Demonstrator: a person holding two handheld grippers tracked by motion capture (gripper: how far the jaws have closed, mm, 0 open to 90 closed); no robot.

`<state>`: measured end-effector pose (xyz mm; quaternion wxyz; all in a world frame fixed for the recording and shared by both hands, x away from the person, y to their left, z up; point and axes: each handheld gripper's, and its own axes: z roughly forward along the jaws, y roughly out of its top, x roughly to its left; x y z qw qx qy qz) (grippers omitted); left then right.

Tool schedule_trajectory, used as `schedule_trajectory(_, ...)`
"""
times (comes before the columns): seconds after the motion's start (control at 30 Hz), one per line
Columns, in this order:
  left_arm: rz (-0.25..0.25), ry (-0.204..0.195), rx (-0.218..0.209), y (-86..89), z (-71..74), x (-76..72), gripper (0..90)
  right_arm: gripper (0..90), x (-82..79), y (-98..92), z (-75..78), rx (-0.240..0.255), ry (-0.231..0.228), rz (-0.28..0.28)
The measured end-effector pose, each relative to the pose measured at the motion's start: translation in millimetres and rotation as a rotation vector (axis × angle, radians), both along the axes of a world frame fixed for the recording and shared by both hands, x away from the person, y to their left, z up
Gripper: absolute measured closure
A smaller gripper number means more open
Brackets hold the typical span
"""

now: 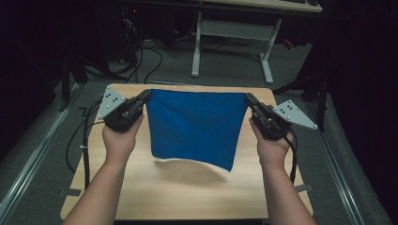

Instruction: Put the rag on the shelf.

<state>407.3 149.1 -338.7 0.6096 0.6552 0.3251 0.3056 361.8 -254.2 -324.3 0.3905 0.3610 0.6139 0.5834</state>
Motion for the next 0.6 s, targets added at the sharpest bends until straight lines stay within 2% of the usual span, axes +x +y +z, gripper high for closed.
schedule_trajectory(0.1,0.013,0.009,0.010,-1.1,-0.1,10.3,87.7,89.0,7.0,-0.1,0.8,0.007,0.000,-0.002)
schedule_trajectory(0.17,0.021,0.007,0.011,-1.4,1.3,15.7,87.7,89.0,17.1,-0.2,1.7,0.014,0.006,-0.008)
schedule_trajectory(0.2,0.022,0.002,0.013,-1.5,2.4,18.5,87.7,89.0,17.1,-0.2,1.7,0.014,0.006,-0.008)
schedule_trajectory(0.27,0.020,0.007,0.022,-2.0,5.5,24.5,87.7,89.0,23.7,-0.1,3.1,0.016,0.010,-0.013)
schedule_trajectory(0.37,0.030,-0.007,0.056,-3.9,11.3,32.4,87.7,89.0,37.5,-1.8,7.6,0.027,0.018,-0.021)
schedule_trajectory(0.4,0.034,-0.011,0.066,-4.3,13.8,35.2,87.7,89.0,37.5,-1.8,7.6,0.027,0.018,-0.021)
schedule_trajectory(0.5,0.047,-0.017,0.076,-5.7,21.0,44.4,87.7,89.0,48.7,-1.3,11.0,0.028,0.028,-0.028)
schedule_trajectory(0.6,0.054,-0.006,0.078,-8.2,25.3,56.1,87.7,89.0,60.1,-0.3,13.6,0.025,0.036,-0.040)
